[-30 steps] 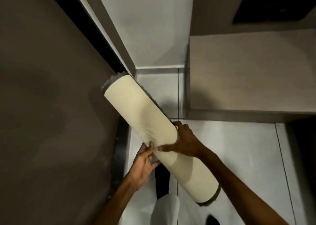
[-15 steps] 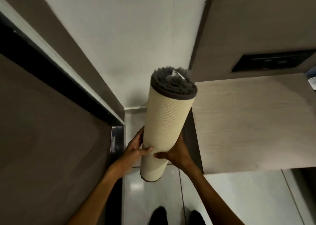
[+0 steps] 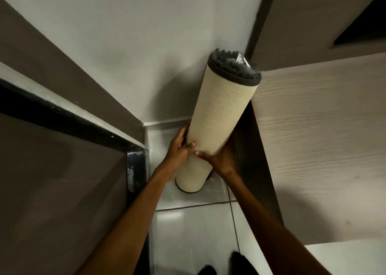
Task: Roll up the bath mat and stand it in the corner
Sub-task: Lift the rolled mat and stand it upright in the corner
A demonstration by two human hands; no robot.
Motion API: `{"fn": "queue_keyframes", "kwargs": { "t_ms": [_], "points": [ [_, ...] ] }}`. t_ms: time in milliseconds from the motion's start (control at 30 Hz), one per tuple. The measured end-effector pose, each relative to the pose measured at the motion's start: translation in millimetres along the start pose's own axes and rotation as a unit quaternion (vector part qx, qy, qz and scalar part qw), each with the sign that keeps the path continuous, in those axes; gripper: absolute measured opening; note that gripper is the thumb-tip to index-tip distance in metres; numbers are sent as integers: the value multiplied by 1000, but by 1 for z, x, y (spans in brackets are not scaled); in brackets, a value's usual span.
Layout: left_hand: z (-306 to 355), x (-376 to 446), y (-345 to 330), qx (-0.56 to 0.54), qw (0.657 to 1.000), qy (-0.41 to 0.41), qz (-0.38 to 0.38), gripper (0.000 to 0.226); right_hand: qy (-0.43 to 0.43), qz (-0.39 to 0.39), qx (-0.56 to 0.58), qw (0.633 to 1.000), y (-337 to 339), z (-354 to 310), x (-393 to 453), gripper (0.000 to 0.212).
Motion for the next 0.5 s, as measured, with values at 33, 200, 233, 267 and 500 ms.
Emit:
{"fn": "queue_keyframes", "kwargs": {
  "t_ms": [33,200,233,267,500],
  "points": [
    [-2,1,-1,4,1000,-3,10,67,-5,0,-9,1000,0,2,1,128],
    [-10,-20,-1,66,994,24,85,58,-66,-27,-33,997,-1,6,-12,127],
    [-10,-28,-2,80,993,34,85,60,-88,-45,-39,994,0,4,-19,126],
    [-7,-37,-3,100,991,46,78,61,-101,-63,-42,992,2,1,-28,123],
    [70,-157,0,402,907,-25,121,55,29,-152,-191,969,48,-96,-154,76]
  ]
}}
Point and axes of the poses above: each hand's wrist, its own x-axis towards the middle knuckle, its own y-axis out of the back of the hand, z = x × y, the point moved 4 cm from there along x, towards the middle knuckle, and after that the axes turned 3 degrees about x, right-handed, at the moved point
